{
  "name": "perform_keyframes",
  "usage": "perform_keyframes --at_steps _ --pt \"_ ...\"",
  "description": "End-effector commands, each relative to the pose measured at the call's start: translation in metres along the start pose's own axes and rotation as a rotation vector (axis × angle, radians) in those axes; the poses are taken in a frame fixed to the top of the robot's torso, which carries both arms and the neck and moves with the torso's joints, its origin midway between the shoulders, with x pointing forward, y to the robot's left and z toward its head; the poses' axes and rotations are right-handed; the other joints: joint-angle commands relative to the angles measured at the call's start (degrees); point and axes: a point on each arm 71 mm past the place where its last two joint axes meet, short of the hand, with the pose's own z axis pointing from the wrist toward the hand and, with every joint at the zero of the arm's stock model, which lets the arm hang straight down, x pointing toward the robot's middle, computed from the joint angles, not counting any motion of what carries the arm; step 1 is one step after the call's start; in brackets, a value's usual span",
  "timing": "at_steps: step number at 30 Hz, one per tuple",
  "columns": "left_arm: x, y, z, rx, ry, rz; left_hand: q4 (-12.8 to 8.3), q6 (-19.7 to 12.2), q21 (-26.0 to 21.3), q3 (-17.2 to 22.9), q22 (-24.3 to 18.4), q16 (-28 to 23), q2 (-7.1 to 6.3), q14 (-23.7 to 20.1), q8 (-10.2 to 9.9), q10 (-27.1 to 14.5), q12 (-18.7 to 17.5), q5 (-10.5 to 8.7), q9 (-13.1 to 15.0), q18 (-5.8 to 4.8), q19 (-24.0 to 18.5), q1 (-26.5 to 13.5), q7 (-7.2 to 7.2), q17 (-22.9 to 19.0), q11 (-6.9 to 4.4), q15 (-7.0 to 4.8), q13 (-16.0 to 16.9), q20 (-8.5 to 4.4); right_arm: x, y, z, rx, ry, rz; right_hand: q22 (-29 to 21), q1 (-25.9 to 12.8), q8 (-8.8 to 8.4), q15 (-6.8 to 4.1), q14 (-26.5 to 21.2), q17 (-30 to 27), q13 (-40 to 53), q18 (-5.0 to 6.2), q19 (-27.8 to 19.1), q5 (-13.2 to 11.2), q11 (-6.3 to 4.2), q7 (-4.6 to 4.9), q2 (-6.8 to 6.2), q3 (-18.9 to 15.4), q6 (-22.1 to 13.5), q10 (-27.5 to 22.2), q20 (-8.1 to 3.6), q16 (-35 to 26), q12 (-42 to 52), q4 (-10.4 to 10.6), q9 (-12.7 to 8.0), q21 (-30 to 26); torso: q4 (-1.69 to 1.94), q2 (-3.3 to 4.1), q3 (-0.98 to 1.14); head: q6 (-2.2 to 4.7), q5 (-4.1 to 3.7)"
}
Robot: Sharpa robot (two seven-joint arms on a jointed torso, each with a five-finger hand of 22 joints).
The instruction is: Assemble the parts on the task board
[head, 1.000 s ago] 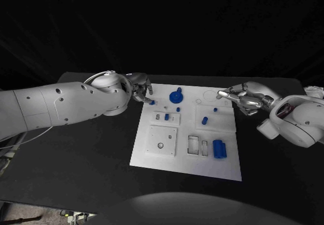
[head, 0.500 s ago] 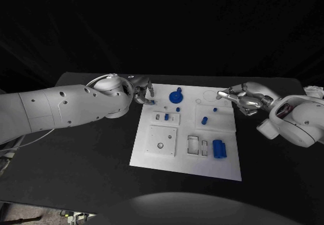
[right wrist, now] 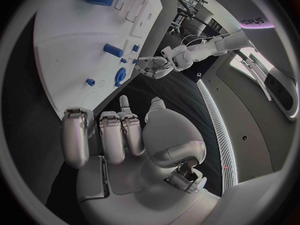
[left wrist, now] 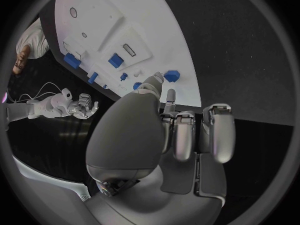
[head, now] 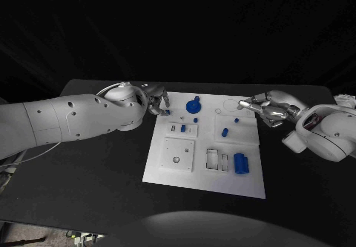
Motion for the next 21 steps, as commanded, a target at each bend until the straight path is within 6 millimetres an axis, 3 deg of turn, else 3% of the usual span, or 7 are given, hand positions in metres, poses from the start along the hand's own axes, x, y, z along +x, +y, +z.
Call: perform_keyframes --at_steps 1,21 --pt "-0.0001 0.0002 0.0005 -0.014 -0.020 0.005 -0.1 0.3 -0.4 0.1 13.2 0.1 0.26 6.0 -0.4 6.0 0.1 0.36 -0.2 0.09 2.4 -0.5 0.17 15.1 0.35 0.36 15.1 0.38 0.0022 -0.0003 0.0003 0.003 0.023 0.001 12.0 0.5 -0.12 -0.36 6.2 15.1 15.0 -0.70 -0.5 -0.2 -0.40 0.04 0.09 0.2 0.0 5.8 0.07 0.2 -0.2 0.0 0.1 -0.3 -0.01 0.00 -0.02 0.00 0.02" --pt "0.0096 0.0032 0.0013 -0.025 -0.024 0.006 -0.4 0.9 -0.8 0.7 13.1 0.1 0.65 6.0 -0.6 6.0 0.1 1.05 -1.1 0.19 2.2 0.4 -0.06 15.1 0.22 0.34 15.1 0.43 0.0029 -0.0013 0.0005 0.012 0.034 0.001 11.9 0.5 -0.10 -0.34 6.2 15.1 15.0 -0.60 -0.9 -0.5 -0.37 0.07 0.09 0.2 0.1 5.8 0.09 0.2 -0.2 0.0 0.1 -0.6 0.00 0.01 -0.01 0.00 -0.02"
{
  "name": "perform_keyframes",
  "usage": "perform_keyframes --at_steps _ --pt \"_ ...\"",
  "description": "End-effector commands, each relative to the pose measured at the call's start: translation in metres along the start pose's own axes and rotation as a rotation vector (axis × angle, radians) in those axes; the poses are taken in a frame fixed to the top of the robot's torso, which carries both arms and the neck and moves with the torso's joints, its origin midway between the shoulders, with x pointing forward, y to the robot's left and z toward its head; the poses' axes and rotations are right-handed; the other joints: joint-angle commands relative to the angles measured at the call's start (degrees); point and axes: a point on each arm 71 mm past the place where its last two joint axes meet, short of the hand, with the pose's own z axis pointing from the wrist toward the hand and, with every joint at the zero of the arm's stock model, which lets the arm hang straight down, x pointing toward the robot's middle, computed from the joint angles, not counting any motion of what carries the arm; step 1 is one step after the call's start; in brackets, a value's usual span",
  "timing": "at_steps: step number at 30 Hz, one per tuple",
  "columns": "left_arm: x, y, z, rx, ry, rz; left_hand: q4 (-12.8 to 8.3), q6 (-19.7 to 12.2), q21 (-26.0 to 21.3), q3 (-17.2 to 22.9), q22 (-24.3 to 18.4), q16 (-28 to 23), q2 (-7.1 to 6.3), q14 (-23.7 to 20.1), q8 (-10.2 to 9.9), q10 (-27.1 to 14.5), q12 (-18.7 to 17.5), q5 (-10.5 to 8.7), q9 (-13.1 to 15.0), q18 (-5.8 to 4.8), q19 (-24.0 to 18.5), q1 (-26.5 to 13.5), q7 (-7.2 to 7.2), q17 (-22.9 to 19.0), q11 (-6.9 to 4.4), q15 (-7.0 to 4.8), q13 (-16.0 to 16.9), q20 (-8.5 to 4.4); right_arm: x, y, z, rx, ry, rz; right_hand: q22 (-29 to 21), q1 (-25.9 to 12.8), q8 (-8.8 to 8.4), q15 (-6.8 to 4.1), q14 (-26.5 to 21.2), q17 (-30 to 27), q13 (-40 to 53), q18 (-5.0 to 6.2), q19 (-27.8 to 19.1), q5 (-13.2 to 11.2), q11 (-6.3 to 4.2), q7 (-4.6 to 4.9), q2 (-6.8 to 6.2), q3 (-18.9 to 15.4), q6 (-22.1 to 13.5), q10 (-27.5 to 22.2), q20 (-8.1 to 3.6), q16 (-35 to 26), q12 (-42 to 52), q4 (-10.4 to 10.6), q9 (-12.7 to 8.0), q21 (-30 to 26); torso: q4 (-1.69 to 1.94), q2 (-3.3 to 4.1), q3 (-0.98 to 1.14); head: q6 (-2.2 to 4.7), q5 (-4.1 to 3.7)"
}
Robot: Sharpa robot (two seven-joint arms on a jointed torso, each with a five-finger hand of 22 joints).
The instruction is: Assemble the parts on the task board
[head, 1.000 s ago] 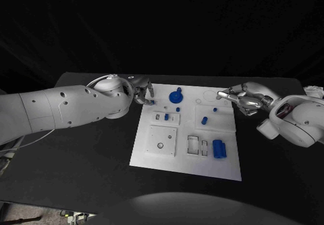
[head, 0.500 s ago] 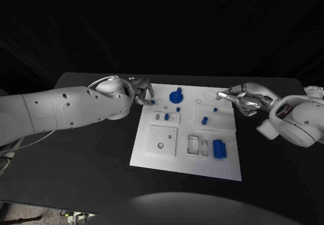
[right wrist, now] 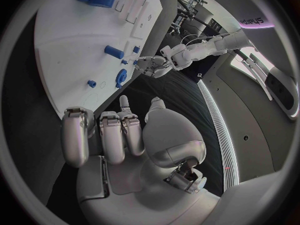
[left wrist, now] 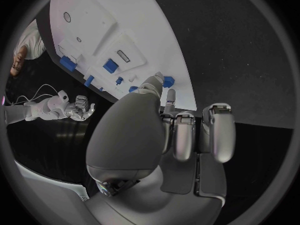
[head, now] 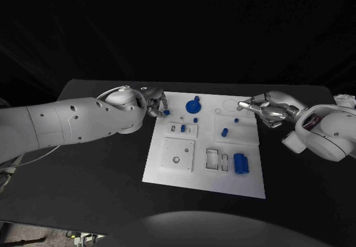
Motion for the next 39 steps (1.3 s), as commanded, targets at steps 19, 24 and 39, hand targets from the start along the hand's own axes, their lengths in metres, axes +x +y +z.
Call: perform_keyframes --at_steps 19,24,39 --pt "0.007 -0.002 0.002 0.024 -0.037 -0.009 -0.3 3.8 -0.2 1.6 13.1 0.1 1.63 6.0 1.0 6.0 0.1 3.24 -1.2 0.19 2.2 1.3 -0.93 15.1 -0.66 -0.35 15.1 -0.17 0.003 -0.001 -0.001 0.011 0.027 0.002 11.8 0.6 -0.06 -0.32 6.2 15.1 14.9 -0.56 -0.6 -0.3 -0.36 0.09 0.15 0.3 0.2 5.9 0.09 0.2 -0.2 0.0 0.1 -0.5 -0.03 0.01 0.02 0.00 0.01" --pt "0.008 -0.002 0.002 0.033 -0.045 -0.006 -0.7 5.6 -0.1 2.3 13.1 0.1 2.01 6.0 1.2 6.0 0.1 4.84 -1.7 0.17 2.3 1.9 -0.92 15.1 -0.65 -0.42 15.1 -0.30 0.003 -0.001 -0.001 0.010 0.026 0.002 11.8 0.7 -0.04 -0.31 6.2 15.1 14.9 -0.54 -0.7 -0.4 -0.35 0.10 0.21 0.3 0.2 5.9 0.10 0.2 -0.2 0.0 0.1 -0.5 -0.01 0.00 0.02 0.00 -0.05" --pt "-0.007 -0.007 -0.016 0.167 -0.180 0.043 -1.2 8.6 0.4 3.0 13.3 0.1 2.22 6.0 1.5 6.0 0.1 7.42 -2.4 0.01 2.7 2.2 -1.11 15.1 -0.30 -0.20 15.1 -0.16 0.007 0.004 0.004 -0.012 0.029 0.007 11.8 0.6 0.03 -0.24 6.2 15.1 14.9 -0.51 -0.8 -1.1 -0.28 0.18 0.69 0.5 0.4 5.9 0.16 0.2 -0.2 0.2 0.2 -0.6 -0.01 -0.06 0.04 0.00 -0.05"
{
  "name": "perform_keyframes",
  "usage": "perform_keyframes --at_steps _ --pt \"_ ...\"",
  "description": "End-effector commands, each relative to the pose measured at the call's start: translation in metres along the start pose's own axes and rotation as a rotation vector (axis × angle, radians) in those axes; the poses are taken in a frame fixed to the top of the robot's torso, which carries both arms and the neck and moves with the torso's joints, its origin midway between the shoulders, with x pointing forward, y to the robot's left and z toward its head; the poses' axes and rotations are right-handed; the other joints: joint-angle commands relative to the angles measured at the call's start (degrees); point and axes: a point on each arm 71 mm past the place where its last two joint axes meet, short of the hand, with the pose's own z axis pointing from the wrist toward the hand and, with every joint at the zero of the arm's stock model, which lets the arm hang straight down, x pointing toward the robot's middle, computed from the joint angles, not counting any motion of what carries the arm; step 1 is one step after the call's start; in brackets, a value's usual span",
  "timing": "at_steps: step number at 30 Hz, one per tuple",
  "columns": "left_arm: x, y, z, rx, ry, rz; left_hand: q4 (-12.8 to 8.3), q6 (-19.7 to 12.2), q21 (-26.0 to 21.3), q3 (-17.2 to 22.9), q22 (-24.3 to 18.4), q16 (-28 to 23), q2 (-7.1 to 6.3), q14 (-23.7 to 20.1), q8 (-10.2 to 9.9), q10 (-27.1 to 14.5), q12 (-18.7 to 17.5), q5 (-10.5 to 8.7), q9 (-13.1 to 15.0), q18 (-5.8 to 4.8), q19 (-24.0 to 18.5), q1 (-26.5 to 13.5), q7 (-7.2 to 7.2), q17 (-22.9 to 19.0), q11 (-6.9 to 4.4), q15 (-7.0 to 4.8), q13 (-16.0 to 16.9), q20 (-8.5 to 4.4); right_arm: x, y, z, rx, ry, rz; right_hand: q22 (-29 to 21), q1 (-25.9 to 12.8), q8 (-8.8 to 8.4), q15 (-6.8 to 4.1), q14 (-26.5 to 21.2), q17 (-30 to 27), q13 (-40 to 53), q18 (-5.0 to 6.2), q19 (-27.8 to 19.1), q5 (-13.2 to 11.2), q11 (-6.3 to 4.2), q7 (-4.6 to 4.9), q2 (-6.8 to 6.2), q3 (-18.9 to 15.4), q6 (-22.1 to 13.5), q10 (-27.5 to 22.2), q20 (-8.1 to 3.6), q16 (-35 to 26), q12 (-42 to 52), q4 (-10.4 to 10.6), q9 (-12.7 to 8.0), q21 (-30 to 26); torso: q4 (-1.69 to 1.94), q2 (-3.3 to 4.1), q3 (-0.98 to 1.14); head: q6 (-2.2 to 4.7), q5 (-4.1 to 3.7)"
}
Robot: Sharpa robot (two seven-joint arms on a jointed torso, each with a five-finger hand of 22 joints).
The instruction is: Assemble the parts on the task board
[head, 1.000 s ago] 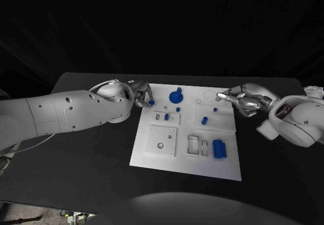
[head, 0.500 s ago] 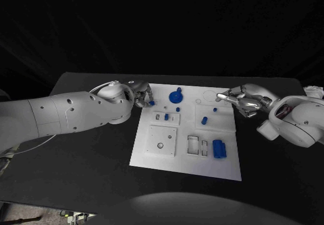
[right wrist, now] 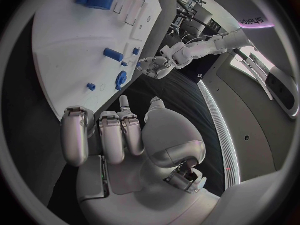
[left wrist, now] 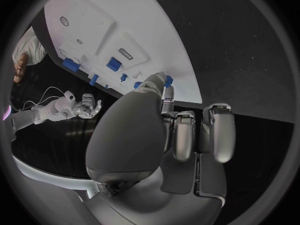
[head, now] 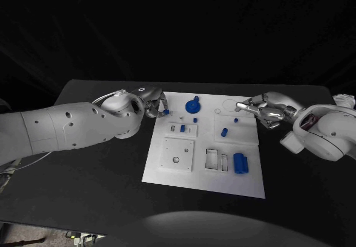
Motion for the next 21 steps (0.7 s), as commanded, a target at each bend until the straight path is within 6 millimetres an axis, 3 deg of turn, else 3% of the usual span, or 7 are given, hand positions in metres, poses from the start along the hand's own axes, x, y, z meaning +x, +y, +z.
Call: perform_keyframes --at_steps 1,7,11,13,16,21 --pt "-0.011 -0.009 -0.004 0.090 -0.078 0.039 -0.1 0.6 0.3 0.3 13.3 0.1 0.19 6.0 0.2 6.0 0.1 0.36 0.1 -0.01 2.7 0.2 0.01 15.1 0.12 -0.20 15.1 -0.16 0.003 0.003 0.003 -0.018 0.014 0.006 11.7 0.2 0.04 -0.24 6.2 15.1 14.9 -0.51 -0.4 -0.5 -0.38 0.19 0.31 0.3 0.5 6.1 0.16 0.2 -0.2 0.0 0.1 -0.3 -0.03 0.00 0.03 0.00 0.14" --pt "-0.032 -0.017 -0.015 0.151 -0.128 0.054 0.0 0.8 0.5 0.4 13.4 0.1 0.12 6.0 0.1 6.0 0.1 0.45 -0.1 -0.07 2.9 0.1 -0.03 15.1 0.10 -0.20 15.1 -0.15 0.012 0.013 0.011 -0.043 0.033 0.036 11.7 2.0 0.07 -0.15 6.2 15.1 14.9 -0.49 -0.5 -0.6 -0.30 0.30 0.33 1.1 0.7 6.1 0.24 0.2 -0.2 -0.8 0.2 -0.4 0.03 0.04 0.02 0.00 0.03" --pt "-0.046 -0.027 -0.022 0.184 -0.149 0.059 0.2 1.0 0.5 0.6 13.4 0.1 -0.12 6.0 -0.2 6.0 0.1 0.13 -0.4 -0.07 2.9 0.1 -0.05 15.1 0.09 -0.21 15.1 -0.14 0.020 0.020 0.018 -0.041 0.063 0.089 11.7 10.9 -0.05 -0.45 6.2 15.1 14.9 -0.48 -0.5 -0.4 -0.63 -0.01 -1.10 5.2 0.7 6.1 0.08 0.2 -0.2 -7.4 0.3 -0.4 0.09 -0.02 -0.02 0.00 0.08" --pt "-0.051 -0.034 -0.026 0.204 -0.161 0.057 0.4 1.0 0.6 0.6 13.4 0.1 -0.27 6.0 -0.4 6.0 0.1 -0.08 -0.6 -0.08 2.9 -0.1 -0.03 15.1 0.10 -0.21 15.1 -0.13 0.026 0.024 0.021 -0.038 0.082 0.117 11.7 12.4 -0.01 -0.46 6.2 15.1 14.9 -0.47 -0.5 -0.8 -0.61 0.05 -1.60 6.0 0.8 6.1 0.01 0.2 -0.2 -8.6 0.4 -0.4 0.07 -0.07 -0.02 0.00 0.17" --pt "-0.055 -0.048 -0.032 0.242 -0.171 0.054 0.5 1.0 0.6 0.7 13.4 0.1 -0.32 6.0 -0.5 6.0 0.1 -0.13 -0.6 -0.09 2.9 -0.1 -0.02 15.1 0.11 -0.21 15.1 -0.13 0.034 0.031 0.027 -0.031 0.117 0.162 11.6 12.4 0.03 -0.42 6.2 15.1 14.9 -0.42 -0.6 -1.2 -0.50 0.23 -1.71 6.2 0.9 6.1 0.02 0.2 -0.2 -8.6 0.4 -0.6 0.00 -0.09 -0.06 0.00 -0.03" --pt "-0.053 -0.068 -0.037 0.288 -0.149 0.055 0.6 1.1 0.7 0.7 13.5 0.1 -0.42 6.0 -0.6 6.0 0.1 -0.29 -0.8 -0.10 3.0 -0.2 -0.02 15.1 0.11 -0.21 15.1 -0.13 0.047 0.039 0.034 -0.013 0.183 0.208 11.3 9.8 -0.36 0.01 6.2 15.1 14.9 -0.23 -1.4 -0.7 0.04 0.81 -1.46 6.0 0.1 6.1 0.30 0.2 -0.2 -6.5 0.2 -1.3 -0.01 -0.07 -0.16 0.00 -0.52"
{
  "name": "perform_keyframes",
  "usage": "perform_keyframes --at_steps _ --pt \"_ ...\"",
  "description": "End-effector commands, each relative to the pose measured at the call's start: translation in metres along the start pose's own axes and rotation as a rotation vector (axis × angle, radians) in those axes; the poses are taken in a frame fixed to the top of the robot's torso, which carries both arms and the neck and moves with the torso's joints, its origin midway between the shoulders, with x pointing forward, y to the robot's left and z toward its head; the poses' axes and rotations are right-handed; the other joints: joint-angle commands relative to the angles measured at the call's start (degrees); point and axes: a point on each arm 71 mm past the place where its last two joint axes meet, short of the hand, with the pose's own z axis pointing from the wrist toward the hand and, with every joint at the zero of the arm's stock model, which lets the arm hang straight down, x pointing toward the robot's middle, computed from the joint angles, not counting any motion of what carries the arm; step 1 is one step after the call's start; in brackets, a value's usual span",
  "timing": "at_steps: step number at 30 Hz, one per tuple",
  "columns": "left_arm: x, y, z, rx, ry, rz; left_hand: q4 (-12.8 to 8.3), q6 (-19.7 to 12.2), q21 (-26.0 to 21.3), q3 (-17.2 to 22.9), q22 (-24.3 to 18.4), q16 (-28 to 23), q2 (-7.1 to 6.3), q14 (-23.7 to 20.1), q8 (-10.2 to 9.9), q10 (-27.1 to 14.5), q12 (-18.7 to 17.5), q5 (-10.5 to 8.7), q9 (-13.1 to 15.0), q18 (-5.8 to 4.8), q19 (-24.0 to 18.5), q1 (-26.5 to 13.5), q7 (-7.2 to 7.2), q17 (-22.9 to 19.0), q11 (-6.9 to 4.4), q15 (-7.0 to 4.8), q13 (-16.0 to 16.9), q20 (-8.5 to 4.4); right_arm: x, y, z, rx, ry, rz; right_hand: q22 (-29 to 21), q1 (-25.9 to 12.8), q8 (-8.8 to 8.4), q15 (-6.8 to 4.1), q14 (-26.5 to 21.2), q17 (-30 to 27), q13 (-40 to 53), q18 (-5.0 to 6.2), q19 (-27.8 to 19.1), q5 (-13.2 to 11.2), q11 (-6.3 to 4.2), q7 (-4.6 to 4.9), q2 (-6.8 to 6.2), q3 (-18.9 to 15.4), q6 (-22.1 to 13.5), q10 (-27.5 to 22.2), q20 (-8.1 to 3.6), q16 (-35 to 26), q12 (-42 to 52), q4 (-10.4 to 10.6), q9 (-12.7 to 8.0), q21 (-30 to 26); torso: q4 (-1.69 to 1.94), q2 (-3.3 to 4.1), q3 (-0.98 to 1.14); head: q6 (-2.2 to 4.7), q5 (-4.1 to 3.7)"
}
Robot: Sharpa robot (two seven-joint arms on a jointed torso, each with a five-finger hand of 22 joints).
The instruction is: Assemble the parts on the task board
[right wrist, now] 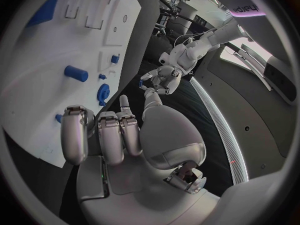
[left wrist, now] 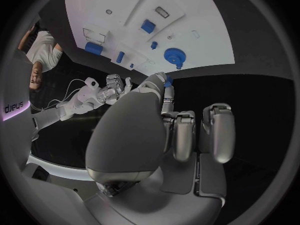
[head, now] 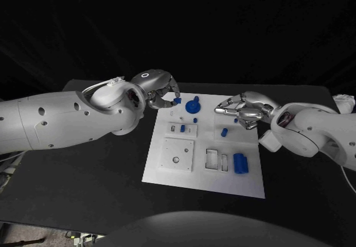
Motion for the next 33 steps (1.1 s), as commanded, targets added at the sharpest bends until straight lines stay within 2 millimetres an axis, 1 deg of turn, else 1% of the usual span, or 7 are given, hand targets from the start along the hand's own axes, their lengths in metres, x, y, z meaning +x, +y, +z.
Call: perform_keyframes --at_steps 1,7,13,14,17,19,33 --pt "0.000 -0.015 0.001 0.050 0.002 0.015 0.3 0.7 0.3 0.1 13.5 0.1 -0.42 6.0 -0.4 6.0 0.1 -0.30 0.0 -0.09 3.0 -0.2 -0.02 15.1 0.11 -0.21 15.1 -0.13 0.010 0.001 0.005 0.044 0.080 0.084 11.3 0.2 -0.45 0.18 5.9 15.1 14.8 -0.22 -0.5 0.3 0.13 0.41 2.57 -0.1 -0.5 6.2 0.05 0.2 -0.1 1.2 -0.1 -0.4 -0.07 -0.01 -0.08 0.00 -0.47" --pt "0.003 -0.034 0.001 0.093 0.028 0.009 0.4 0.7 0.3 0.2 13.5 0.1 -0.43 6.0 -0.4 6.0 0.1 -0.39 -0.1 -0.10 3.0 -0.2 -0.02 15.1 0.11 -0.21 15.1 -0.13 0.020 0.004 0.013 0.072 0.127 0.125 11.2 -1.5 -0.88 0.44 5.9 15.1 14.8 -0.11 -0.9 -0.1 0.40 0.69 2.44 -0.1 -1.9 6.2 0.32 0.2 -0.1 2.8 -0.1 -0.8 -0.05 0.06 0.01 0.00 -0.63" --pt "0.006 -0.044 0.002 0.117 0.045 0.006 0.5 0.7 0.3 0.2 13.5 0.1 -0.42 6.0 -0.5 6.0 0.1 -0.43 -0.1 -0.09 3.0 -0.2 -0.02 15.1 0.10 -0.22 15.1 -0.13 0.024 0.006 0.016 0.101 0.139 0.206 11.1 -0.7 -0.87 0.61 5.9 15.1 14.8 -0.05 -1.1 -0.2 0.56 0.87 1.78 0.9 -4.2 6.2 0.54 0.2 -0.1 2.1 0.2 -1.0 -0.12 0.15 0.05 0.00 -0.68" --pt "0.007 -0.046 0.003 0.119 0.048 0.006 0.5 0.7 0.3 0.2 13.5 0.1 -0.42 6.0 -0.5 6.0 0.1 -0.43 -0.1 -0.09 3.0 -0.2 -0.02 15.1 0.10 -0.22 15.1 -0.13 0.025 0.006 0.017 0.110 0.142 0.226 11.1 -0.3 -0.55 0.66 5.9 15.1 14.8 -0.02 -1.3 1.0 0.65 0.98 1.61 1.4 -4.8 6.2 0.57 0.2 -0.1 1.7 0.3 -1.1 -0.12 0.14 0.06 0.00 -0.66" --pt "0.008 -0.049 0.004 0.126 0.053 0.005 0.5 0.7 0.2 0.3 13.4 0.1 -0.38 6.0 -0.6 6.0 0.1 -0.42 -0.2 -0.08 2.9 -0.2 -0.01 15.1 0.11 -0.22 15.1 -0.13 0.028 0.005 0.017 0.148 0.160 0.297 10.9 1.1 1.48 0.72 5.9 15.1 14.8 0.15 -1.8 8.9 0.69 1.13 0.61 3.2 -5.8 6.2 0.60 0.2 -0.1 0.7 1.2 -1.7 -0.09 0.15 0.09 0.00 -0.76" --pt "0.009 -0.050 0.004 0.129 0.055 0.004 0.5 0.7 0.2 0.3 13.4 0.1 -0.38 6.0 -0.6 6.0 0.1 -0.42 -0.2 -0.08 2.9 -0.2 -0.01 15.1 0.11 -0.22 15.1 -0.13 0.029 0.004 0.018 0.170 0.169 0.326 10.7 1.4 2.95 0.72 5.9 15.1 14.8 0.26 -2.2 12.2 0.74 1.12 -0.10 4.3 -6.3 6.2 0.62 0.2 -0.1 0.4 1.9 -2.1 -0.10 0.15 0.08 0.00 -0.83" --pt "0.011 -0.056 0.004 0.143 0.063 -0.002 0.5 0.7 0.2 0.3 13.4 0.1 -0.36 6.0 -0.7 6.0 0.1 -0.40 -0.3 -0.08 2.9 -0.3 0.01 15.1 0.11 -0.22 15.1 -0.13 0.034 0.002 0.019 0.245 0.180 0.426 10.0 0.5 9.70 1.05 5.9 15.1 14.8 0.79 -4.1 11.4 1.04 1.46 -2.49 9.3 -13.3 6.2 0.97 0.2 -0.1 1.3 5.2 -4.1 -0.06 0.11 0.02 0.00 -0.97"
